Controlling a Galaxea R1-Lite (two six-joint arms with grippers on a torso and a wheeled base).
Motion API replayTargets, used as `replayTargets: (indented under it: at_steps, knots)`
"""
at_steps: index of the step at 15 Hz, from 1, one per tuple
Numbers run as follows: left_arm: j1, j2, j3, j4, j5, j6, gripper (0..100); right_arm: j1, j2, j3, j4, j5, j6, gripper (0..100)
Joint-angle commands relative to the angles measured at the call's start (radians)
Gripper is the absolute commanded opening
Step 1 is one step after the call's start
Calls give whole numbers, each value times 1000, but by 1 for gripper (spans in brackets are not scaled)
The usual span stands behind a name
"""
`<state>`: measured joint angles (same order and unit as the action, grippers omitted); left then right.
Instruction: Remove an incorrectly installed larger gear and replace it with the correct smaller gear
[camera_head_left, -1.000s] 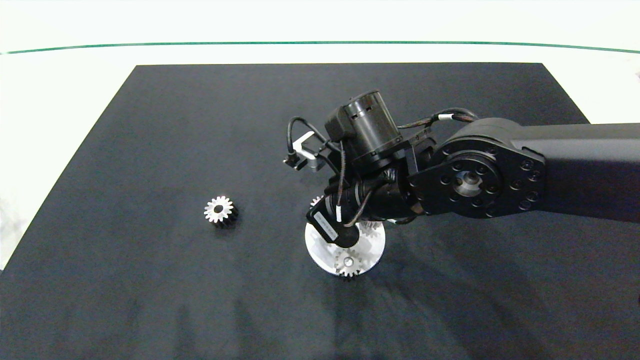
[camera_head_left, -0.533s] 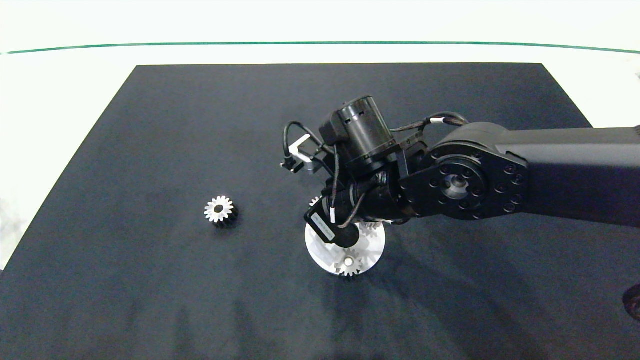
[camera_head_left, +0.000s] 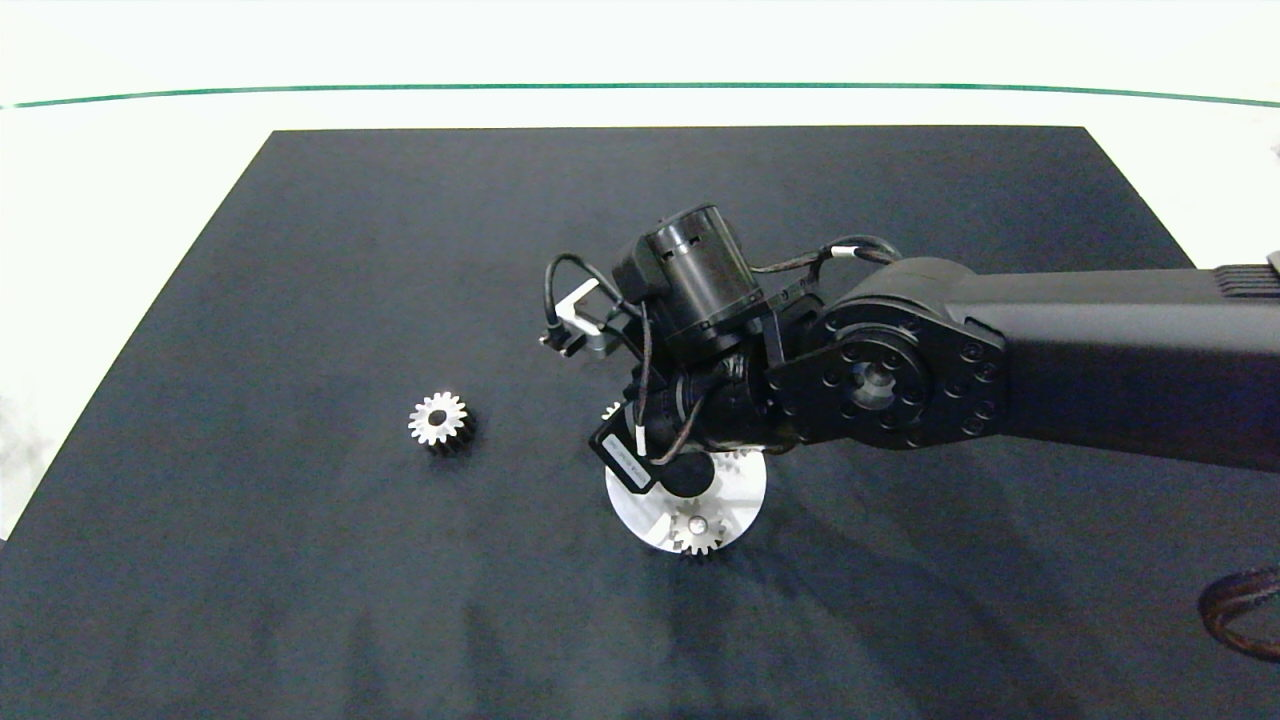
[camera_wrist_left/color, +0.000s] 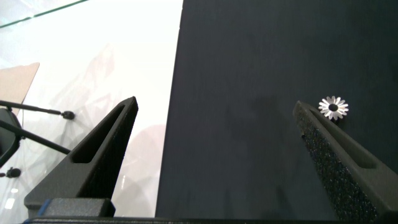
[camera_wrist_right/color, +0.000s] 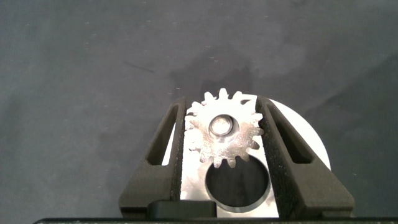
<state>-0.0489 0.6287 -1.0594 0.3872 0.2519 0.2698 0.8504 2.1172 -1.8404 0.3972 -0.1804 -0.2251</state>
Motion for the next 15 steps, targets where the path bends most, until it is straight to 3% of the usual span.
replayTargets:
  at_steps: [1, 3, 4, 12, 14, 15]
  knots:
    - [0, 0, 4, 2, 3, 2, 100, 2, 0, 6, 5, -2, -2, 19]
    - [0, 0, 4, 2, 3, 2, 100, 2, 0, 10, 9, -7, -2, 19]
    - [0, 0, 4, 2, 3, 2, 100, 2, 1, 9, 9, -10, -2, 100]
    - [1, 0, 33, 2, 4, 0, 100, 4, -103, 40, 11, -27, 6, 100]
    - [1, 2, 42, 2, 4, 0, 100, 12, -204, 90, 11, -63, 7, 100]
    - [1, 0, 48, 2, 4, 0, 100, 12, -261, 136, 11, -99, 6, 100]
